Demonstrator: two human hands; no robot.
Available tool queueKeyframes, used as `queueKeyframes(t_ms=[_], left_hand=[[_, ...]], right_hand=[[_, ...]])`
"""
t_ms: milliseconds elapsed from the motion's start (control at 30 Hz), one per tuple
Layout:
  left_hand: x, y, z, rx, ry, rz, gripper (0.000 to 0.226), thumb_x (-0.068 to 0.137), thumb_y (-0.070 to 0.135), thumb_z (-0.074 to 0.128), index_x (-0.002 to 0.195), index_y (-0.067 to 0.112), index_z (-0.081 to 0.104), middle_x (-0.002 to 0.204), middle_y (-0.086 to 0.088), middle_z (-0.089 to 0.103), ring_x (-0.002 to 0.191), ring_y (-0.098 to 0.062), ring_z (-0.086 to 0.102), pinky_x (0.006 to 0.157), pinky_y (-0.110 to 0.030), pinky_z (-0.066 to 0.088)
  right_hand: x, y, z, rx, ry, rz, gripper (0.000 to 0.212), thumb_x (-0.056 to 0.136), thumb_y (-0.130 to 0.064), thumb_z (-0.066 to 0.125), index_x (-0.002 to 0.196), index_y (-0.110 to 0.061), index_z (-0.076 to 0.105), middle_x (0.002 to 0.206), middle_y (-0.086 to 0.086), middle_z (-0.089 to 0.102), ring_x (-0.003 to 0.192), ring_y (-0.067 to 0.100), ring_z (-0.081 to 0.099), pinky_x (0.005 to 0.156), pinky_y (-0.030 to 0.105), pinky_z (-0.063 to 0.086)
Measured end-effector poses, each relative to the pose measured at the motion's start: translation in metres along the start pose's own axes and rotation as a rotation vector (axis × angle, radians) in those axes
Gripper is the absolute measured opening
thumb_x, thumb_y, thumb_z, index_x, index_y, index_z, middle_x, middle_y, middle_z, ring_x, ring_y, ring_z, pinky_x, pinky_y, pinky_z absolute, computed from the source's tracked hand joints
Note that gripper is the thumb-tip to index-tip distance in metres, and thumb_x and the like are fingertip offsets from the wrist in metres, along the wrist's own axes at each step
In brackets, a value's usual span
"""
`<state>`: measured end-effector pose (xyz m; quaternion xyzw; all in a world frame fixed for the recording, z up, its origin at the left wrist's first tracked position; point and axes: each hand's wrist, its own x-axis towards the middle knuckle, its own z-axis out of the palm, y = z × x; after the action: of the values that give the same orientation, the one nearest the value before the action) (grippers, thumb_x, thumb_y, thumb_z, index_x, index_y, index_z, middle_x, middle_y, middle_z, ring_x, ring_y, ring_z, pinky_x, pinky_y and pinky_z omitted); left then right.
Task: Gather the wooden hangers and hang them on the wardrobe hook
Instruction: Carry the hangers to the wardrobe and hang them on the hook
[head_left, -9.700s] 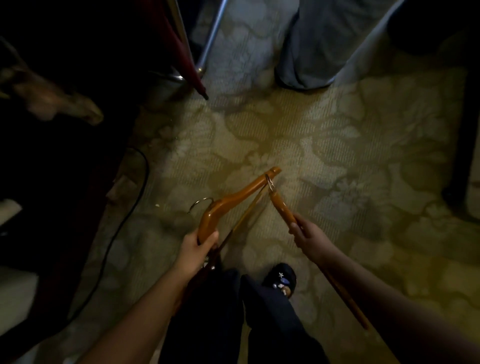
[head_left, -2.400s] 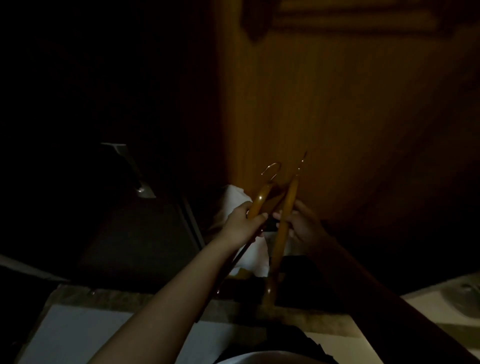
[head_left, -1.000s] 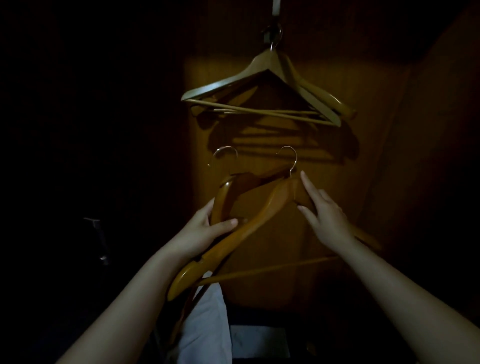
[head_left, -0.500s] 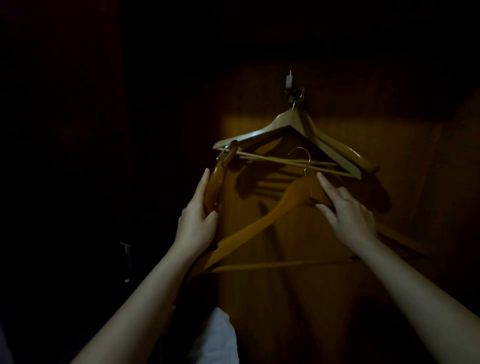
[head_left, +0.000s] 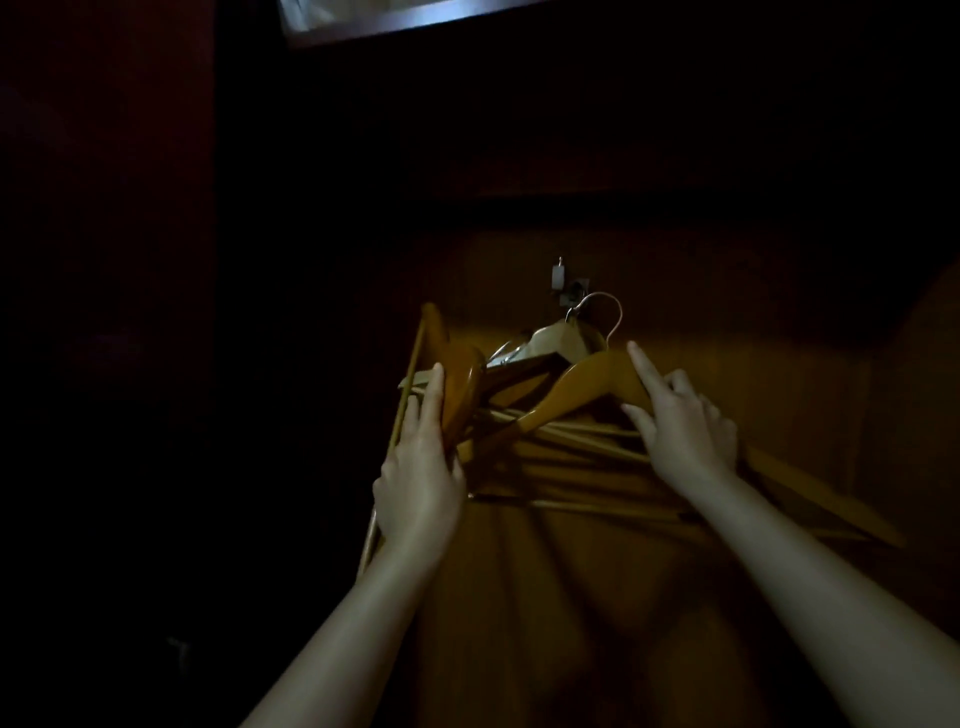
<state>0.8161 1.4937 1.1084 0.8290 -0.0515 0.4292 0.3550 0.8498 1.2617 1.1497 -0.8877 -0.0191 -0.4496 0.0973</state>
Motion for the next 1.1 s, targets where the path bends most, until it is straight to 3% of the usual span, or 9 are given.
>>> queueKeyframes(t_ms=[200,367,533,667,733,833,933,1100], left_hand=[[0.047,0.002,0.052,0.087,0.042,-0.028,0.094,0.089,0.02,0.059,0.142,0.044,-0.014,0.158,-0.002,0.011,0.134,-0.023,0.04,0.098,-0.04,0.045],[0.085,-0.006,0.096,0.195,0.013,0.056,0.093,0.093,0.006,0.045,0.132,0.045,-0.03,0.158,-0.007,0.011,0.121,-0.023,0.054,0.085,-0.032,0.053],[0.112,-0.017,0.124,0.203,0.027,0.107,0.094,0.093,0.004,0.044,0.134,0.045,-0.029,0.157,-0.01,0.015,0.105,-0.022,0.062,0.08,-0.035,0.057],[0.124,-0.026,0.135,0.221,0.013,0.117,0.097,0.09,0.001,0.046,0.136,0.044,-0.028,0.157,-0.011,0.012,0.129,-0.027,0.047,0.095,-0.039,0.051],[0.126,-0.032,0.138,0.225,0.009,0.115,0.097,0.09,0.001,0.047,0.135,0.044,-0.029,0.157,-0.011,0.013,0.137,-0.029,0.036,0.099,-0.04,0.048],[0.125,-0.042,0.143,0.214,-0.008,0.101,0.098,0.09,0.002,0.047,0.135,0.044,-0.029,0.158,-0.01,0.011,0.138,-0.028,0.034,0.098,-0.04,0.049],[0.121,-0.05,0.146,0.204,-0.013,0.096,0.099,0.09,0.003,0.048,0.132,0.044,-0.031,0.157,-0.01,0.011,0.139,-0.027,0.033,0.094,-0.037,0.052],[0.117,-0.053,0.144,0.188,-0.036,0.083,0.096,0.09,0.002,0.047,0.137,0.043,-0.026,0.157,-0.01,0.012,0.137,-0.027,0.036,0.09,-0.035,0.054]], right_hand=[[0.044,-0.004,0.027,0.019,-0.016,0.071,0.067,0.094,-0.038,0.047,0.147,-0.041,0.005,0.124,0.004,0.046,0.107,0.025,0.054,0.08,0.036,0.042],[0.076,0.005,0.048,-0.014,0.018,0.159,0.068,0.094,-0.036,0.048,0.147,-0.039,0.005,0.125,0.007,0.048,0.107,0.027,0.056,0.077,0.036,0.045],[0.109,0.001,0.055,-0.019,0.019,0.16,0.068,0.094,-0.033,0.048,0.147,-0.039,0.006,0.127,0.008,0.047,0.108,0.027,0.056,0.076,0.034,0.041],[0.126,-0.015,0.058,-0.004,-0.05,0.141,0.082,0.089,-0.014,0.056,0.147,-0.038,0.004,0.136,0.01,0.041,0.117,0.028,0.051,0.087,0.039,0.045],[0.128,-0.02,0.062,0.026,-0.07,0.141,0.078,0.091,-0.017,0.054,0.147,-0.039,0.005,0.134,0.01,0.042,0.117,0.028,0.051,0.089,0.039,0.045],[0.12,-0.02,0.072,0.105,-0.12,0.174,0.062,0.094,-0.034,0.047,0.147,-0.035,0.013,0.129,0.008,0.044,0.114,0.028,0.052,0.09,0.038,0.042],[0.112,-0.022,0.079,0.188,-0.116,0.238,0.045,0.093,-0.035,0.049,0.134,-0.02,0.038,0.128,0.008,0.047,0.116,0.028,0.048,0.088,0.035,0.038],[0.114,-0.018,0.078,0.063,-0.114,0.188,0.041,0.092,-0.031,0.053,0.13,-0.015,0.046,0.13,0.006,0.04,0.119,0.025,0.04,0.083,0.034,0.042]])
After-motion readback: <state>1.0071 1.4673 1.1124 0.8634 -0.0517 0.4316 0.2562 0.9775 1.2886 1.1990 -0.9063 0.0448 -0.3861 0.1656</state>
